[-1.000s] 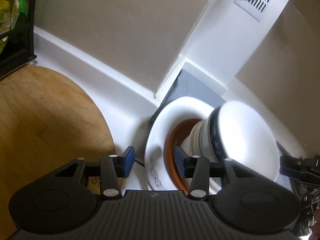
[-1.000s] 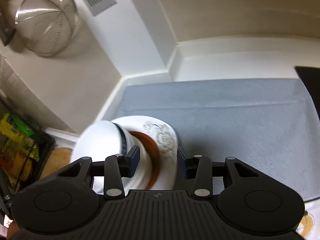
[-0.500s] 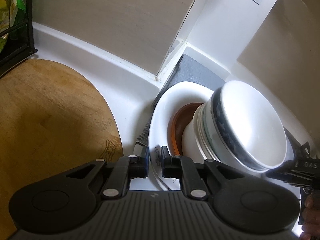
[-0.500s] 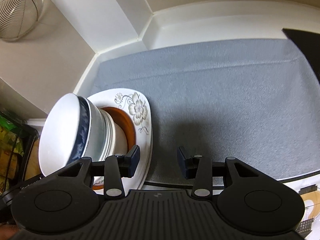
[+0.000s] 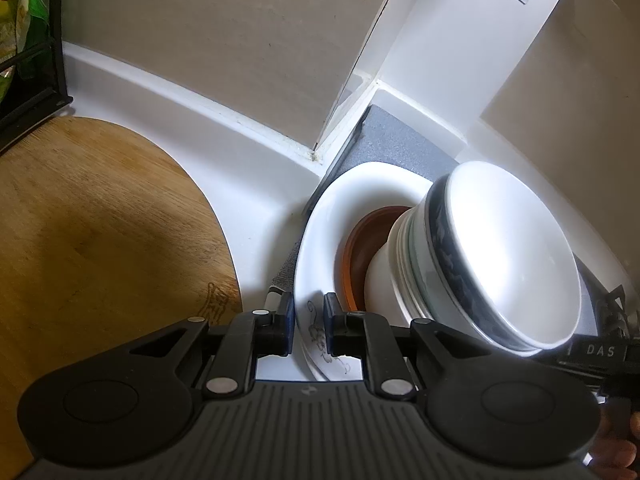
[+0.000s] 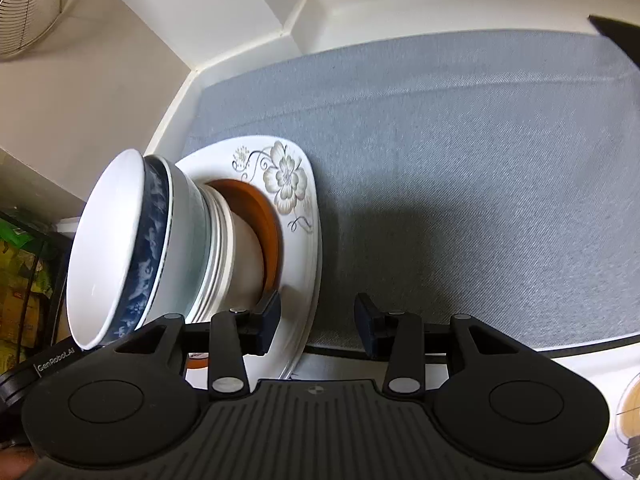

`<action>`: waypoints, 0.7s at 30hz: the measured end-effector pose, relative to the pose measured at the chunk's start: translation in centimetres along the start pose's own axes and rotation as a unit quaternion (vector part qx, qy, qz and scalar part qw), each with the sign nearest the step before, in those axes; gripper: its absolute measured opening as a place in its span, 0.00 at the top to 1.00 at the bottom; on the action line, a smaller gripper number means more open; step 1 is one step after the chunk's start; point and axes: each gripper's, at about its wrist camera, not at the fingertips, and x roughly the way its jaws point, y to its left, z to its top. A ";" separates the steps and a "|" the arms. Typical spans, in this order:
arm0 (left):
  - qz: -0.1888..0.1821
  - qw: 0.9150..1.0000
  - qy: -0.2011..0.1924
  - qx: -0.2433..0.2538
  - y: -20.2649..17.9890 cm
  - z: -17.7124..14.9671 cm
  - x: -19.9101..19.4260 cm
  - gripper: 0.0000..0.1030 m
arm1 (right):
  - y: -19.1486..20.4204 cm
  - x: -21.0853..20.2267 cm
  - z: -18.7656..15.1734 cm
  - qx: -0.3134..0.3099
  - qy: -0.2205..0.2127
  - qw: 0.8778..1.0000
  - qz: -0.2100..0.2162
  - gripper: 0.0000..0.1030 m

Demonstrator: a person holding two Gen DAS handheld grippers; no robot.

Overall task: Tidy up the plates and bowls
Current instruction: 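Lower the bowl stack onto the terracotta plate with both grippers, then settle the bowl stack on the plates and open both grippers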

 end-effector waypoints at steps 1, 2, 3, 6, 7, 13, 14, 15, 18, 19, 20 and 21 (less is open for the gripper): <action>-0.001 1.000 0.001 -0.002 0.0 0.1 0.1 0.85 | 0.0 0.1 -0.1 -0.001 0.002 1.000 0.003 0.57; -0.002 1.000 0.003 -0.004 0.1 0.1 0.1 0.84 | 0.0 0.2 -0.2 -0.001 0.005 1.000 0.005 0.59; -0.002 1.000 0.004 -0.005 0.1 0.1 0.2 0.84 | 0.0 0.3 -0.3 0.000 0.008 1.000 0.008 0.60; -0.003 1.000 0.005 -0.001 0.1 0.1 0.3 0.83 | -0.2 0.4 -0.3 0.004 0.008 1.000 0.018 0.64; -0.003 1.000 0.006 -0.001 0.1 0.1 0.4 0.82 | -0.3 0.4 -0.3 0.004 0.008 1.000 0.023 0.67; -0.006 1.000 0.009 -0.011 0.1 0.1 0.8 0.78 | -0.1 0.4 -0.2 -0.008 0.008 0.999 0.038 0.78; -0.005 1.000 0.008 -0.009 0.1 0.1 0.8 0.78 | -0.2 0.4 -0.2 -0.007 0.009 0.999 0.040 0.78; -0.004 1.000 0.007 -0.009 0.0 0.1 0.8 0.78 | -0.3 0.3 -0.2 -0.008 0.009 0.999 0.042 0.78; -0.003 1.000 0.006 -0.009 0.0 0.0 0.7 0.78 | -0.2 0.3 -0.2 -0.017 0.006 0.999 0.042 0.79; -0.001 1.000 0.007 -0.008 0.0 0.0 0.7 0.78 | -0.1 0.3 -0.2 -0.019 0.005 0.999 0.042 0.79; 0.001 1.000 0.007 -0.008 -0.1 -0.1 0.7 0.78 | -0.2 0.2 -0.3 -0.019 0.004 0.999 0.043 0.79; 0.002 1.000 0.006 -0.007 -0.3 -0.2 0.7 0.78 | -0.3 0.2 -0.3 -0.019 0.003 0.999 0.043 0.79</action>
